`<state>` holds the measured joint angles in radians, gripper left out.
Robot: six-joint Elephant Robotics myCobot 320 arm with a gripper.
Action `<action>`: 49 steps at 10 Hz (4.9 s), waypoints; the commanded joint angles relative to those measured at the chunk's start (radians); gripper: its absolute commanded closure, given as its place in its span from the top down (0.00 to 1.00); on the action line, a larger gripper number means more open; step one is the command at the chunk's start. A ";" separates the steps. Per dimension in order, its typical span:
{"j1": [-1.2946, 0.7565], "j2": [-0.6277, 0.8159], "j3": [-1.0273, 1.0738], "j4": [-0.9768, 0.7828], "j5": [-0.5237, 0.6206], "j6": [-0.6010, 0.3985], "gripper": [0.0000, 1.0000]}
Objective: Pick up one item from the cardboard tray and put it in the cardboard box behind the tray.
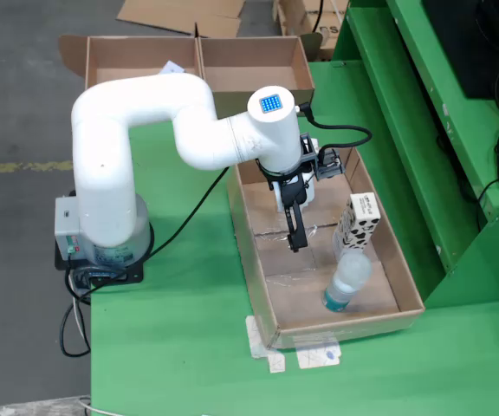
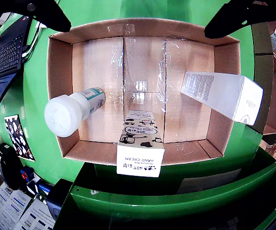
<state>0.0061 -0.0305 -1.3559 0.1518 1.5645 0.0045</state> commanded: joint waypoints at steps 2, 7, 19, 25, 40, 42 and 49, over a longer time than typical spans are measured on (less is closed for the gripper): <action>0.000 0.017 0.025 0.011 0.000 0.000 1.00; 0.000 0.017 0.025 0.011 0.000 0.000 1.00; 0.000 0.017 0.025 0.011 0.000 0.000 1.00; 0.000 0.017 0.025 0.011 0.000 0.000 1.00; 0.162 0.156 -0.077 -0.040 -0.036 0.077 1.00; 0.226 0.183 -0.099 -0.050 -0.057 0.115 1.00; 0.251 0.154 -0.065 -0.081 -0.055 0.141 1.00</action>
<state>0.2484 0.1164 -1.4617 0.0658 1.5078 0.1365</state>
